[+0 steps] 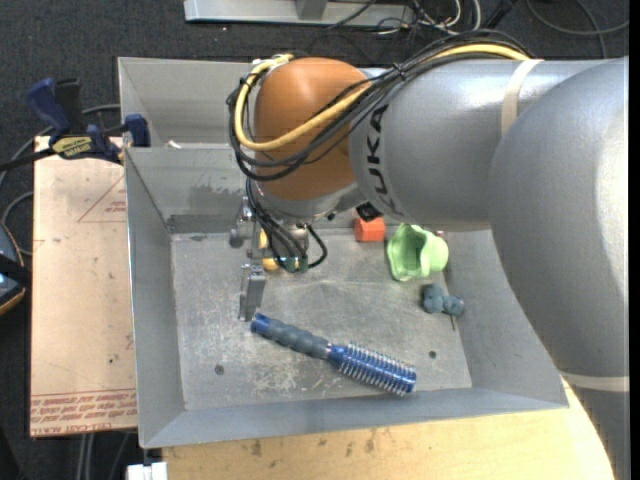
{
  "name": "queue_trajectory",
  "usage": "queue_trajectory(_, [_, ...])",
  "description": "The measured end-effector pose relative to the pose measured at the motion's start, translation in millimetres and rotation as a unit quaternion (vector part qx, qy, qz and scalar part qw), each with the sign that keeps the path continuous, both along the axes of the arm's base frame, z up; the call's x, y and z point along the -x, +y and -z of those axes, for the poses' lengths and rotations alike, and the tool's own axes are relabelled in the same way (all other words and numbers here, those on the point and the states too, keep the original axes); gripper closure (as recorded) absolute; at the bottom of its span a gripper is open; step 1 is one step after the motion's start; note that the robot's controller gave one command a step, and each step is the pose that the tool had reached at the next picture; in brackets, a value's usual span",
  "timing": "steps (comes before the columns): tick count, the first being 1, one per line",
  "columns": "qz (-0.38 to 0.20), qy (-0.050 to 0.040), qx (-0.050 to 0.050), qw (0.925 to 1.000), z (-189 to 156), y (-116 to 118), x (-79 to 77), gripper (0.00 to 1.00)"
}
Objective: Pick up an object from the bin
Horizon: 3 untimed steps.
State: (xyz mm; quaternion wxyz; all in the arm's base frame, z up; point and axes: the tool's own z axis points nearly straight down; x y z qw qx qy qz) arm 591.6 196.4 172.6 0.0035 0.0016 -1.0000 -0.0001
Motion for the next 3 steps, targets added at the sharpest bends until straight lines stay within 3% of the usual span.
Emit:
queue_trajectory(1, [-0.043,0.0024,0.002,0.9991,86.2,-106.1,68.7,0.00])
queue_trajectory(2, [-0.045,-0.0031,-0.001,0.9990,82.1,-100.3,65.3,1.00])
queue_trajectory(3, [-0.009,-0.0084,-0.001,0.9999,-53.6,-90.5,57.8,1.00])
